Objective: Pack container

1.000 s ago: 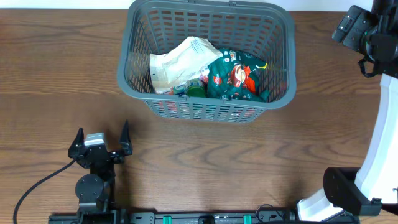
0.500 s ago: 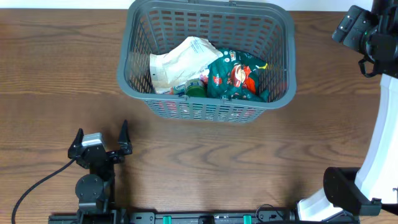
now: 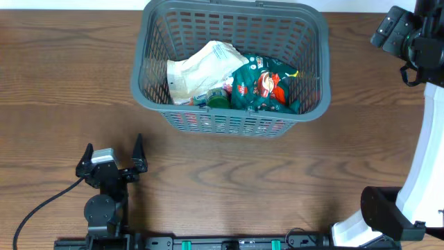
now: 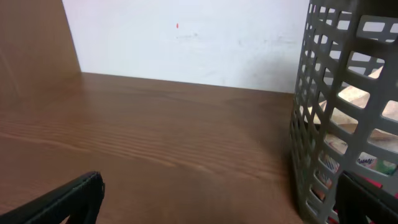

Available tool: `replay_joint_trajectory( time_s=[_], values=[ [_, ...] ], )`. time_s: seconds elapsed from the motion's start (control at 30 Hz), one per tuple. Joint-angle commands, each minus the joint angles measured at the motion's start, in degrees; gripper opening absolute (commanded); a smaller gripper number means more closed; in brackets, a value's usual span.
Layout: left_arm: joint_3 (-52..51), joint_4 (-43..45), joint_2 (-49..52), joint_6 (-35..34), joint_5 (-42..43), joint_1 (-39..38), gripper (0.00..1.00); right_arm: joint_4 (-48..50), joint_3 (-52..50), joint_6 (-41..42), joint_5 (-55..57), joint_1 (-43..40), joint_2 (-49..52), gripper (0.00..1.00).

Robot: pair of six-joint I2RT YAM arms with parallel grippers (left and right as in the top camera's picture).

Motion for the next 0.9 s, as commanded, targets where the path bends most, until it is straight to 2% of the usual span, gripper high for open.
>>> replay_joint_trajectory(
  time_s=[0.0, 0.63, 0.73, 0.87],
  values=[
    [-0.96, -0.85, -0.35, -0.92, -1.33, -0.31, 0.99, -0.09, 0.55, 0.81, 0.96, -0.26, -0.15, 0.99],
    [-0.96, -0.85, -0.35, -0.94, -1.33, -0.31, 0.99, 0.90, -0.44, -0.96, 2.03, 0.57, -2.73, 0.99],
    [-0.96, -0.85, -0.35, -0.94, -1.33, -0.31, 0.98, 4.94, -3.34, -1.38, -0.24, 1.01, -5.81, 0.99],
    [-0.96, -0.85, -0.35, -0.92, -1.33, -0.31, 0.99, 17.11, -13.05, -5.73, -3.26, 2.03, -13.38, 0.99]
  ],
)
